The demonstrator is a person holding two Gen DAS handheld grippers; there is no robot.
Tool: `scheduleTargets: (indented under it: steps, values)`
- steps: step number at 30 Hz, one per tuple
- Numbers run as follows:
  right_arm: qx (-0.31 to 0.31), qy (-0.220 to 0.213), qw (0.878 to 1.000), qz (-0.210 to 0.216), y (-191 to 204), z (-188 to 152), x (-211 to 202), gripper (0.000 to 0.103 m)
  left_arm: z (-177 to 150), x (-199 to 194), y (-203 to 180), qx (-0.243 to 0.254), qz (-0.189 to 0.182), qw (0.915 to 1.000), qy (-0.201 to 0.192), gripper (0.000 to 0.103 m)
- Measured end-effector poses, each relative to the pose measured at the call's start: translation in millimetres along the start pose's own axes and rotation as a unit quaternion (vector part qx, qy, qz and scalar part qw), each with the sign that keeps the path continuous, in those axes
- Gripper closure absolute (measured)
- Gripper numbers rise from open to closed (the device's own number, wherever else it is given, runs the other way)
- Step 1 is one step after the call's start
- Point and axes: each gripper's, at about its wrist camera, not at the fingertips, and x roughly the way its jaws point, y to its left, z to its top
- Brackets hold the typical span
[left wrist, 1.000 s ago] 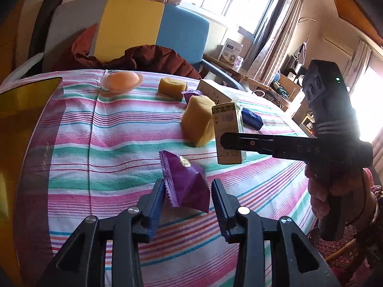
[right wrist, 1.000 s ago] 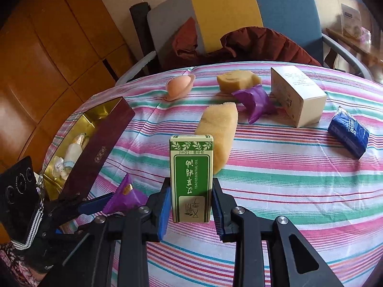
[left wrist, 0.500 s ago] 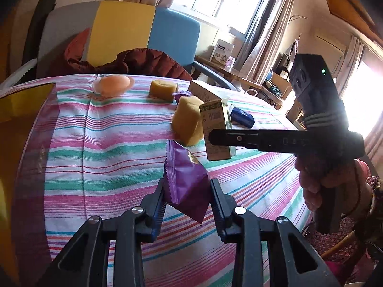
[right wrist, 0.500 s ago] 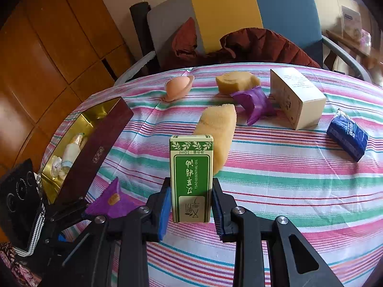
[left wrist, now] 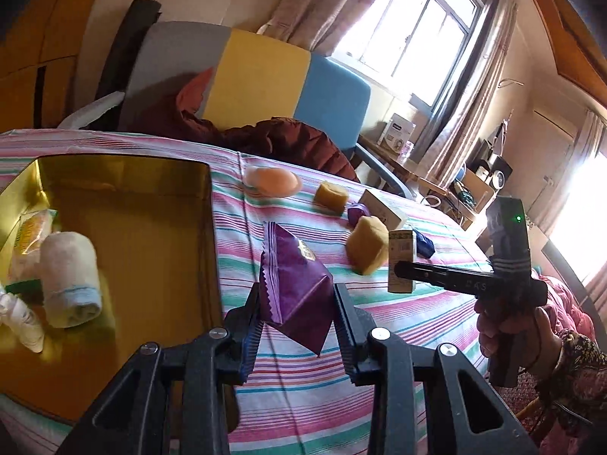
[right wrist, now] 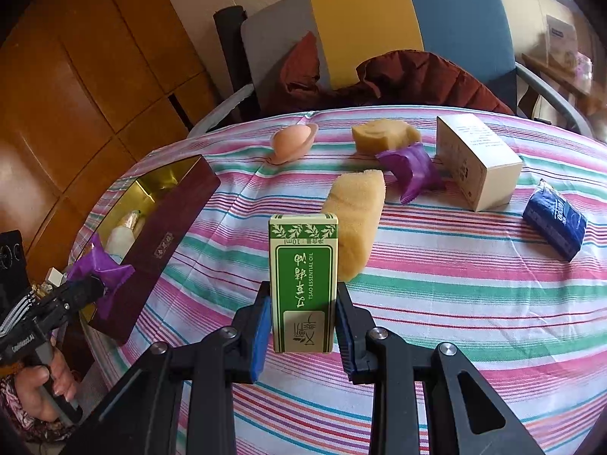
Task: Organize objects
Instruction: 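Carry the candy into the gold tray with the left tool while the right carries the green box there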
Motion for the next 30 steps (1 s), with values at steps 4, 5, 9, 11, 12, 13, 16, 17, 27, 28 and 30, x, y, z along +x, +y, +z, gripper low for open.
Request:
scheduleTargets:
  steps: [4,5,9,11,12,13,16,17,27,28,30]
  values:
    - [-0.011,-0.012,1.000,0.010,7,1,-4,0.072,2,-14,27,-0.019,0.022,0.9996,0.001,0.068]
    - [-0.016,-0.014,1.000,0.012,9,1,-5,0.072,2,-17,33,-0.022,0.029,0.9993,0.002,0.068]
    - [-0.030,-0.019,0.999,0.020,15,0,-6,0.072,1,-24,53,-0.035,0.049,0.9981,0.010,0.068]
    - [-0.033,-0.021,0.999,0.021,17,0,-6,0.072,-1,-27,60,-0.039,0.058,0.9974,0.017,0.068]
    - [-0.033,-0.021,0.999,0.023,17,0,-6,0.072,-2,-29,63,-0.041,0.061,0.9971,0.020,0.068]
    - [-0.034,-0.021,0.999,0.024,18,0,-6,0.072,-4,-31,66,-0.042,0.066,0.9967,0.023,0.068]
    - [-0.037,-0.024,0.999,0.022,18,0,-7,0.072,-11,-34,74,-0.051,0.080,0.9951,0.031,0.068]
    - [-0.036,-0.024,0.999,0.023,18,0,-7,0.072,-13,-35,77,-0.056,0.086,0.9942,0.032,0.066]
    - [-0.037,-0.023,0.998,0.033,23,-3,-8,0.072,-19,-48,96,-0.103,0.156,0.9824,0.010,0.059]
    - [-0.038,-0.022,0.998,0.035,26,-3,-8,0.072,-19,-52,99,-0.112,0.163,0.9802,0.002,0.059]
    - [-0.041,-0.021,0.998,0.038,33,-6,-7,0.072,-16,-59,102,-0.127,0.167,0.9777,-0.015,0.059]
